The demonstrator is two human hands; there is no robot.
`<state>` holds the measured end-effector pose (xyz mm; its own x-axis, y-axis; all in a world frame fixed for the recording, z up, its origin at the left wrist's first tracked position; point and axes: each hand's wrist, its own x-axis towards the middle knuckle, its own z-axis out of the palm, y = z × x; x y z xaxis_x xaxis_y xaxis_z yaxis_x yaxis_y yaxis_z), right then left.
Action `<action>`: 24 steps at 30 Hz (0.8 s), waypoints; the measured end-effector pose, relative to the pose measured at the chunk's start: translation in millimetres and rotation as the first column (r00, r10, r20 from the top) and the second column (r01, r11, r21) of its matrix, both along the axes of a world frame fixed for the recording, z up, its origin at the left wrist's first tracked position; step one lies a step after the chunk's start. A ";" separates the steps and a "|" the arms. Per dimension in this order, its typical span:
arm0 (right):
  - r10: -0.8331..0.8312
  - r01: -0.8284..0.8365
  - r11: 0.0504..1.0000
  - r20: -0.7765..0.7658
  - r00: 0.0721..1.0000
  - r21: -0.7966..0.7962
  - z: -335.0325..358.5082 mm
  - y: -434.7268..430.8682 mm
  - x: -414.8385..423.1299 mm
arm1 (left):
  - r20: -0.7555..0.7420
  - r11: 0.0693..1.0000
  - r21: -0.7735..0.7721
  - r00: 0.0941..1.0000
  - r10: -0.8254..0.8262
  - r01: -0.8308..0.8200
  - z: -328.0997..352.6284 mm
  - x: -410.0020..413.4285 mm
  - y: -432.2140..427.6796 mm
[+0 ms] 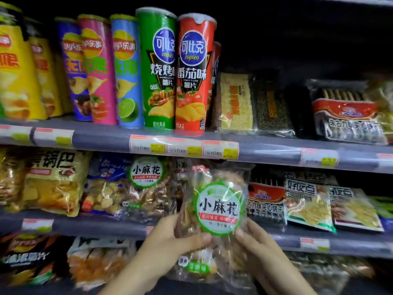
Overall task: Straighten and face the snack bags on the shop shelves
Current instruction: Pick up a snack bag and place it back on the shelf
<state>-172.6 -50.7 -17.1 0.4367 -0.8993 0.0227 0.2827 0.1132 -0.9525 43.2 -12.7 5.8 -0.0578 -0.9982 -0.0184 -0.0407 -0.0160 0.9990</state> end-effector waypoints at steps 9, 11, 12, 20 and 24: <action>0.115 -0.119 0.992 -0.086 0.990 -0.043 -2.5 7.0 -11.5 | -0.030 0.990 -0.053 0.991 -0.130 0.128 -28.8 0.3 28.7; 0.131 -0.137 0.989 -0.105 0.986 -0.057 -2.7 3.9 -14.6 | 0.016 0.991 -0.046 0.992 -0.127 0.127 -27.9 1.5 31.4; 0.135 -0.143 0.987 -0.109 0.985 -0.068 -1.9 1.7 -16.0 | 0.049 0.993 -0.036 0.992 -0.113 0.114 -25.3 2.9 32.8; 0.222 -0.246 0.959 -0.169 0.960 -0.138 16.3 -4.6 -8.7 | -0.034 0.949 -0.152 0.961 0.275 -0.277 40.9 -6.1 4.5; 0.260 -0.283 0.948 -0.160 0.952 -0.147 18.3 -4.5 -6.9 | -0.031 0.899 -0.216 0.923 0.384 -0.382 55.7 -12.3 -8.8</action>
